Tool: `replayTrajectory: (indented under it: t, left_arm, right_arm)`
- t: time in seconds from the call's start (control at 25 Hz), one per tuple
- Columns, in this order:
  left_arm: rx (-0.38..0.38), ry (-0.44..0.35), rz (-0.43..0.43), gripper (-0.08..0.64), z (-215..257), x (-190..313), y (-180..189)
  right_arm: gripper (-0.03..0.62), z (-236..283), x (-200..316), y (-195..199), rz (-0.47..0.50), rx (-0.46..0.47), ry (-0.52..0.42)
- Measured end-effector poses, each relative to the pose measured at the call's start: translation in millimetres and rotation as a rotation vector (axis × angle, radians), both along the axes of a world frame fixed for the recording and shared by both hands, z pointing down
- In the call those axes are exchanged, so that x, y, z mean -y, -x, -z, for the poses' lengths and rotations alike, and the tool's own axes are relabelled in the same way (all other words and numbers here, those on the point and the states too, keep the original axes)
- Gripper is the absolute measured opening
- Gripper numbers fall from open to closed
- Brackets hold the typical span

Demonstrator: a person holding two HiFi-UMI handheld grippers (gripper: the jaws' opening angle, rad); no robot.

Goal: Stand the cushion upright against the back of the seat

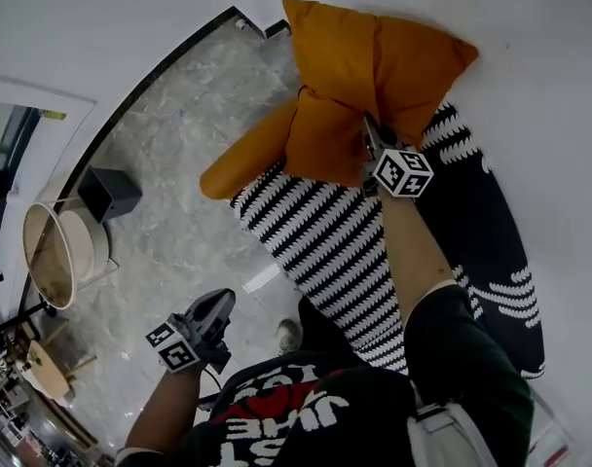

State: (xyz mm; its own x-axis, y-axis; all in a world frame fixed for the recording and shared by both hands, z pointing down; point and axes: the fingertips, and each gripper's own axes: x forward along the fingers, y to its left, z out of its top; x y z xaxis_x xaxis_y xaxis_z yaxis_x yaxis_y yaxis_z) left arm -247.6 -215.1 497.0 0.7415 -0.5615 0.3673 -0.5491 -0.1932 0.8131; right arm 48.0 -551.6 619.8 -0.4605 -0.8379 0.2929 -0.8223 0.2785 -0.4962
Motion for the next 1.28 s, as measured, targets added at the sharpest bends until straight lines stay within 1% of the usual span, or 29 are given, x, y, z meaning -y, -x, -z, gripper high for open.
replayTrajectory:
  t: [0.08, 0.16, 0.28, 0.44, 0.48, 0.6, 0.68, 0.8, 0.92, 1.04, 1.16, 1.28]
  left_arm:
    - [-0.004, 0.006, -0.005, 0.011, -4.1, -3.0, -4.5]
    - [-0.007, 0.011, -0.016, 0.011, -6.2, -7.6, -11.2]
    - [-0.02, 0.017, -0.029, 0.011, -6.8, -10.5, -19.6]
    - [-0.023, 0.021, -0.04, 0.011, -8.2, -13.5, -18.1]
    - [-0.021, 0.019, -0.04, 0.011, -8.3, -14.0, -17.7]
    - [-0.022, 0.0, -0.036, 0.011, -3.5, -12.6, -20.0]
    - [-0.028, -0.015, -0.033, 0.011, 1.4, -9.5, -19.3]
    - [-0.033, -0.032, -0.027, 0.011, 7.0, -8.3, -16.1]
    - [-0.036, -0.047, -0.032, 0.011, 13.1, -9.9, -15.0]
    - [-0.04, -0.07, -0.031, 0.011, 24.0, -16.3, -11.0]
    - [-0.044, -0.104, -0.025, 0.011, 35.5, -21.2, -0.5]
    - [-0.041, -0.137, -0.02, 0.011, 47.6, -35.6, 7.5]
  right_arm:
    - [0.034, -11.0, -17.7, -3.5, -0.004, 0.017, 0.033]
    - [0.034, -24.9, -37.8, -7.6, -0.006, 0.014, 0.074]
    - [0.034, -44.3, -58.8, -10.7, 0.005, -0.015, 0.134]
    - [0.034, -48.0, -57.6, -4.6, 0.016, -0.08, 0.17]
    - [0.045, -46.6, -55.5, -3.3, 0.023, -0.102, 0.172]
    - [0.133, -38.4, -54.5, -4.4, 0.054, -0.182, 0.173]
    - [0.178, -33.7, -56.0, -4.8, 0.072, -0.23, 0.179]
    - [0.256, -26.2, -59.7, -2.7, 0.083, -0.27, 0.189]
    - [0.32, -17.8, -64.3, 1.6, 0.091, -0.287, 0.195]
    - [0.337, -3.6, -72.1, 4.2, 0.089, -0.297, 0.181]
    - [0.341, 16.8, -75.1, 0.8, 0.05, -0.32, 0.15]
    - [0.341, 38.5, -88.8, -3.0, 0.03, -0.317, 0.123]
